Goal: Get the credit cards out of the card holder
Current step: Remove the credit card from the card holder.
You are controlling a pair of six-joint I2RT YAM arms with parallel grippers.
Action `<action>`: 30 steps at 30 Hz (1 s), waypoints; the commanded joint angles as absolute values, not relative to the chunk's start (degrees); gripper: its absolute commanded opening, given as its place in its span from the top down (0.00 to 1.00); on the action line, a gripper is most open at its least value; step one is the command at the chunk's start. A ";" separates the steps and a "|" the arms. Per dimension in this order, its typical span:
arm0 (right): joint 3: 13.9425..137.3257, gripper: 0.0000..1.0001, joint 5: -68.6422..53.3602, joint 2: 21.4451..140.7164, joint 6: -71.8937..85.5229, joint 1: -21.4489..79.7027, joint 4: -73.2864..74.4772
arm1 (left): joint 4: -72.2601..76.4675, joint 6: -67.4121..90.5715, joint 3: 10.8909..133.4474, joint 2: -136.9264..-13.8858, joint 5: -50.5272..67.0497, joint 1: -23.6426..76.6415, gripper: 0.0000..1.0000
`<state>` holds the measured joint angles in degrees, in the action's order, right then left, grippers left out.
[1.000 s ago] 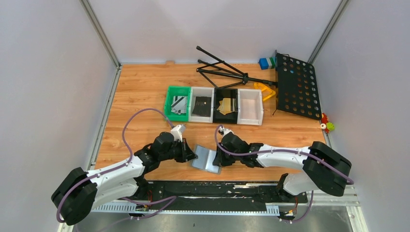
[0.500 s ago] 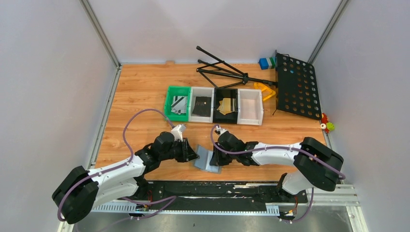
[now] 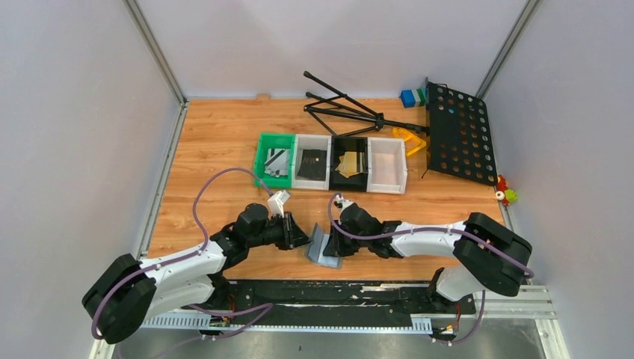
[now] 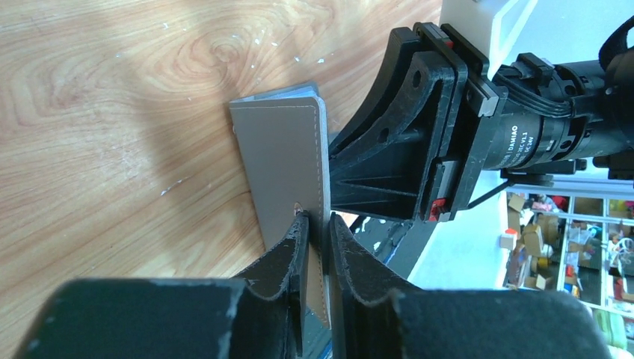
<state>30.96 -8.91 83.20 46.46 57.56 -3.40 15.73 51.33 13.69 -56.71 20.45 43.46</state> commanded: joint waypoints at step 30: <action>24.20 0.18 -10.42 71.65 53.00 56.10 -14.19 | 13.93 52.38 13.48 -54.69 18.55 43.68 1.00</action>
<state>22.37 -11.49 72.53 52.64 56.38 -14.22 13.85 52.58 13.39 -56.03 19.05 43.46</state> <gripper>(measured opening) 0.852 0.009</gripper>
